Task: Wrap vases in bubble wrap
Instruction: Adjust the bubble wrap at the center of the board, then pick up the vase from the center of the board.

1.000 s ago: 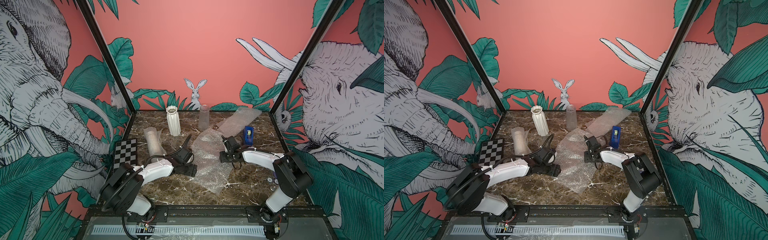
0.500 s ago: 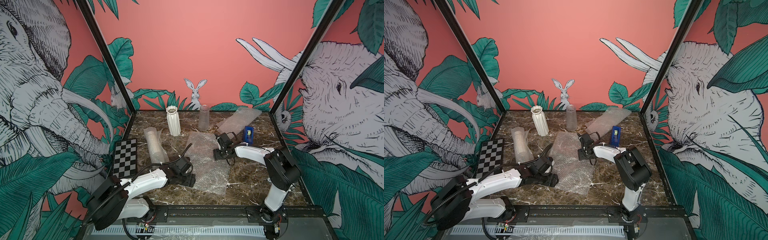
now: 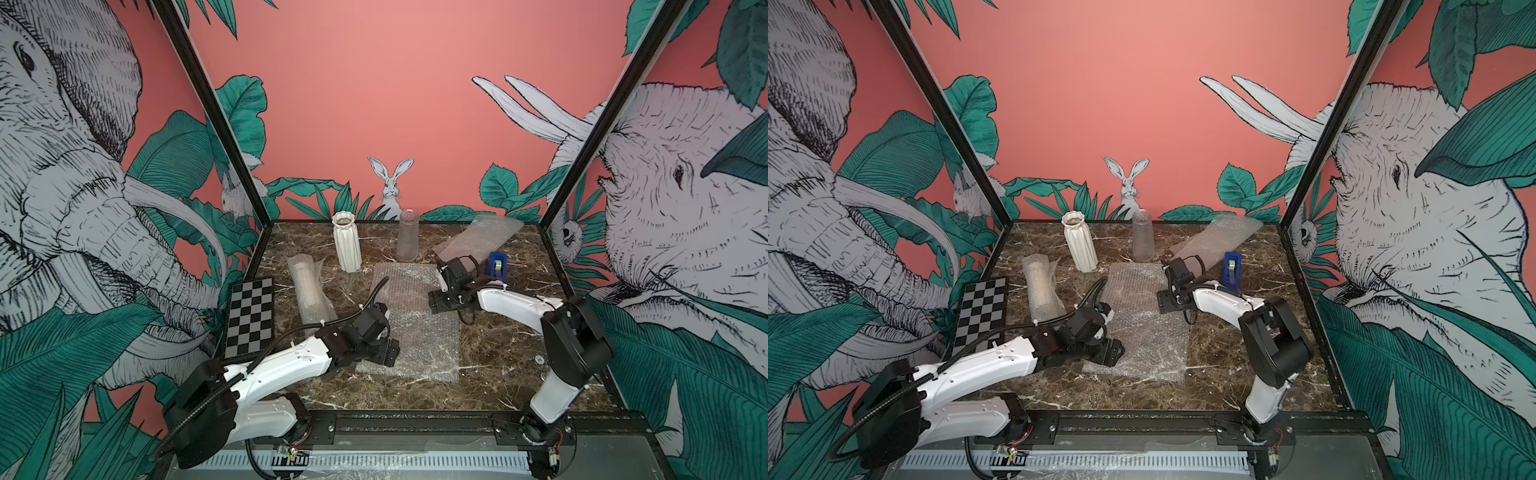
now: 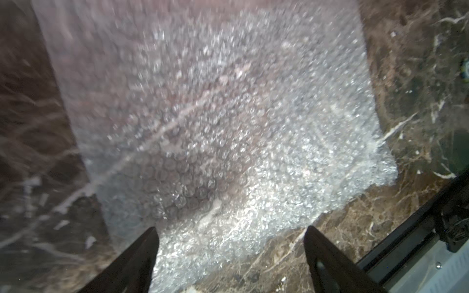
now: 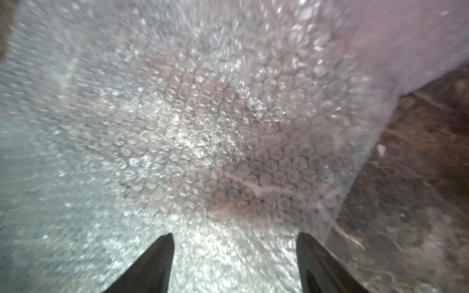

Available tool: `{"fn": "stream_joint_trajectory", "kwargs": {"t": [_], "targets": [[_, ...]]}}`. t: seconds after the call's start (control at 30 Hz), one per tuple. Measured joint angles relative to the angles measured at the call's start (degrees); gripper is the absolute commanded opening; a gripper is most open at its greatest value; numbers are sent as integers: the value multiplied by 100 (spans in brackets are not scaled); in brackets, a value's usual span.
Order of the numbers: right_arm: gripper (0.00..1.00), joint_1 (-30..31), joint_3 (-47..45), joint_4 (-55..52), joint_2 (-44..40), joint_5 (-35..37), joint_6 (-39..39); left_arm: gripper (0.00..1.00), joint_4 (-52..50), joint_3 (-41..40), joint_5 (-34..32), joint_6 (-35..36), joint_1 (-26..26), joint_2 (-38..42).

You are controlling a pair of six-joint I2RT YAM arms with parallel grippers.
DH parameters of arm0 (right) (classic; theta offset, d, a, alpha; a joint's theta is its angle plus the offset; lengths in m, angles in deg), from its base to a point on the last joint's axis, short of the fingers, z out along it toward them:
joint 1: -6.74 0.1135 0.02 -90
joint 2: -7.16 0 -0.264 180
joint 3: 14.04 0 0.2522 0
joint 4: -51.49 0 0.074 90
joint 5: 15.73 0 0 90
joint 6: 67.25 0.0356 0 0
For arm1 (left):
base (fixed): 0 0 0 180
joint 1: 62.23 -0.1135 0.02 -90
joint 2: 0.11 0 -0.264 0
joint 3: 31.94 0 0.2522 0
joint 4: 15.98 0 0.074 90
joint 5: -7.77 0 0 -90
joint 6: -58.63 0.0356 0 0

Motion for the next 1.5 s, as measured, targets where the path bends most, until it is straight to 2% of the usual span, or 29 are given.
{"fn": "stream_joint_trajectory", "kwargs": {"t": [0.07, 0.13, 0.17, 0.33, 0.4, 0.43, 0.63, 0.87, 1.0, 1.17, 1.5], "targets": [[84, -39, -258, 151, -588, 22, -35, 94, -149, 442, -168, 254, -131, 81], [85, -63, -417, 382, -1097, 13, -90, 96, -177, 824, -293, 505, -485, 175], [85, -74, -448, 481, -1233, 4, -107, 99, -197, 960, -398, 614, -675, 225], [90, -83, -809, 1102, -1659, -37, -131, 100, -313, 1552, -1167, 1045, -1547, 317], [98, -83, -1058, 1274, -1812, -33, -105, 99, -256, 1705, -1287, 1196, -1895, 284], [99, -83, -1178, 1327, -1886, -31, -98, 100, -192, 1773, -1285, 1292, -2085, 238], [99, -85, -1720, 1615, -2345, 120, -72, 100, 299, 2175, -994, 2000, -2959, -588], [99, -103, -2387, 1921, -3156, 487, -59, 99, 1244, 2302, 66, 2474, -3665, -1480], [99, -120, -2704, 2000, -3442, 560, -114, 100, 1709, 2302, 442, 2643, -3884, -1871], [99, -122, -2835, 2006, -3416, 555, -131, 100, 2271, 2293, 745, 2889, -3899, -2210], [99, -122, -2839, 2052, -3209, 413, -105, 100, 2970, 2321, 614, 3106, -3906, -2597]]}}
